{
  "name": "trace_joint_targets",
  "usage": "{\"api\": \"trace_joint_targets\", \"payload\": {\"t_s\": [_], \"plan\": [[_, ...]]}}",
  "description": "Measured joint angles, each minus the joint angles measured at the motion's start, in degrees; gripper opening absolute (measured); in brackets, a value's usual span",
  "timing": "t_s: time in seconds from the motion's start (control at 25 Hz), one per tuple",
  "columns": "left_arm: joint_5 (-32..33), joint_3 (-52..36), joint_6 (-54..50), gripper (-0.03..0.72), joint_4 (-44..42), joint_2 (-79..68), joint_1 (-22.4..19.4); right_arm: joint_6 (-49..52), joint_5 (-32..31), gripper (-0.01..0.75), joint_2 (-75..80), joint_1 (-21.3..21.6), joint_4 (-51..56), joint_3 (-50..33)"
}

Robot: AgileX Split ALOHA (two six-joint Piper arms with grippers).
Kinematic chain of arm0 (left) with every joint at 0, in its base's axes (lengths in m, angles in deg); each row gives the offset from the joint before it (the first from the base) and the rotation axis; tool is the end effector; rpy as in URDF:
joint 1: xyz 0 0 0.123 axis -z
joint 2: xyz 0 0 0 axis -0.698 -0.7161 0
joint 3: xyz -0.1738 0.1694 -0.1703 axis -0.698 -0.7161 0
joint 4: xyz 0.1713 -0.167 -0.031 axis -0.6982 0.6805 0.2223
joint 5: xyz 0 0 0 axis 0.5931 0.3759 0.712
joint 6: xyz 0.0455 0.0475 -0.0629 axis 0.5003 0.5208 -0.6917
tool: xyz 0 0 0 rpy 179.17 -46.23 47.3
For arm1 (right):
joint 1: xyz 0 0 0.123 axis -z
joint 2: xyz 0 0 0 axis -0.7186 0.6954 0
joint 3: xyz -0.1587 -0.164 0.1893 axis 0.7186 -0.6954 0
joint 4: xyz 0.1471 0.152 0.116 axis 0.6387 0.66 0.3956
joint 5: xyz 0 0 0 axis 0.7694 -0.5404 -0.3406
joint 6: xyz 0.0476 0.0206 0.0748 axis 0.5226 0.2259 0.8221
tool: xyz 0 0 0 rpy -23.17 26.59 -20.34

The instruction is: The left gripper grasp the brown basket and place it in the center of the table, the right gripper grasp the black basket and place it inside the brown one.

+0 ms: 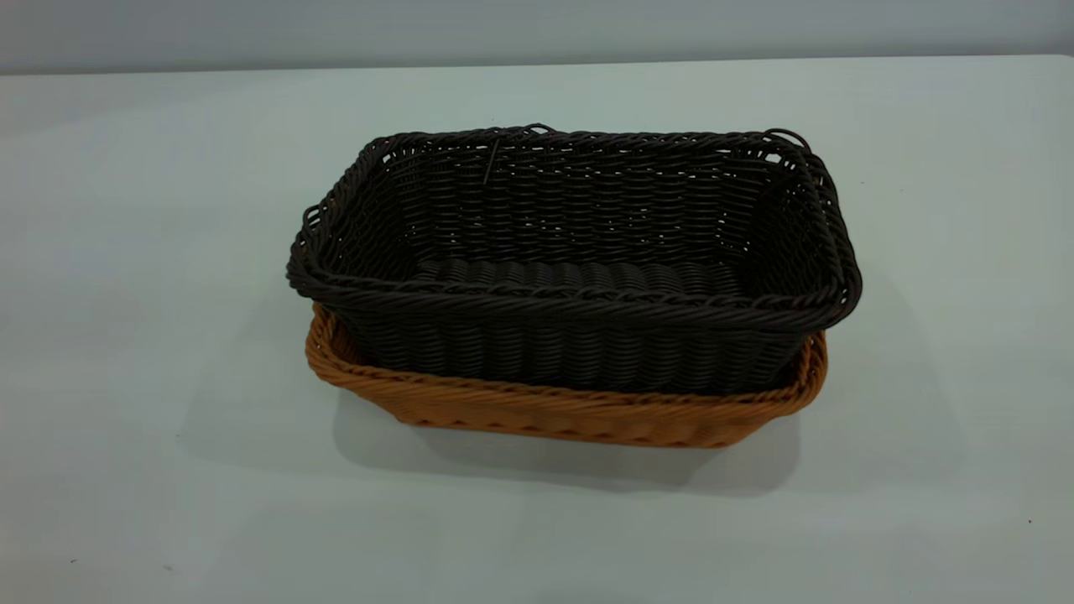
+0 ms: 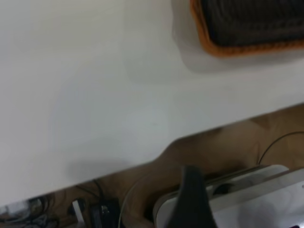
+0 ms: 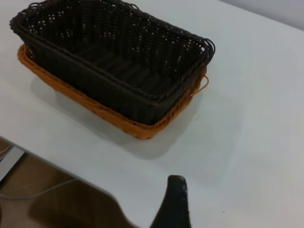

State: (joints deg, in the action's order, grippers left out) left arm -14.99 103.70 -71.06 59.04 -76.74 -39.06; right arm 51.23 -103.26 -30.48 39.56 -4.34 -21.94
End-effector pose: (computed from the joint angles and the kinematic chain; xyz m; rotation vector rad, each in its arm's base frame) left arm 0.0591 -0.0230 0.3307 0.2723 2.4542 -0.2519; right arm -0.0312 0.0218 0.2671 -0.5859 2.0692 0.1984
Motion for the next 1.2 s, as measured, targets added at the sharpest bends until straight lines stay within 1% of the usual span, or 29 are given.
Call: {"api": "trace_joint_targets", "payload": {"t_s": [0.2,0.44,0.68,0.96,1.2], "plan": [[-3.31,-7.17,0.0,0.519,-3.52,7.47,0.0,1.13,0.62,0.591,-2.65,0.0,-0.38,-0.95],[-7.18,-13.29,-1.24,0.519,-6.69,16.1,0.0,2.41,0.94,0.591,-2.65,0.0,-0.39,-0.95],[-6.6,-14.06,-4.27,0.519,-7.9,21.55,0.0,2.45,0.94,0.591,-2.65,0.0,-0.39,-0.95],[-3.5,-15.26,-17.72,0.519,-17.18,23.24,0.0,2.45,0.94,0.591,-2.65,0.0,-0.34,-0.95],[-3.06,-15.26,-20.38,0.519,-19.05,23.68,0.0,2.45,0.94,0.591,-2.65,0.0,-0.34,-0.95]]}}
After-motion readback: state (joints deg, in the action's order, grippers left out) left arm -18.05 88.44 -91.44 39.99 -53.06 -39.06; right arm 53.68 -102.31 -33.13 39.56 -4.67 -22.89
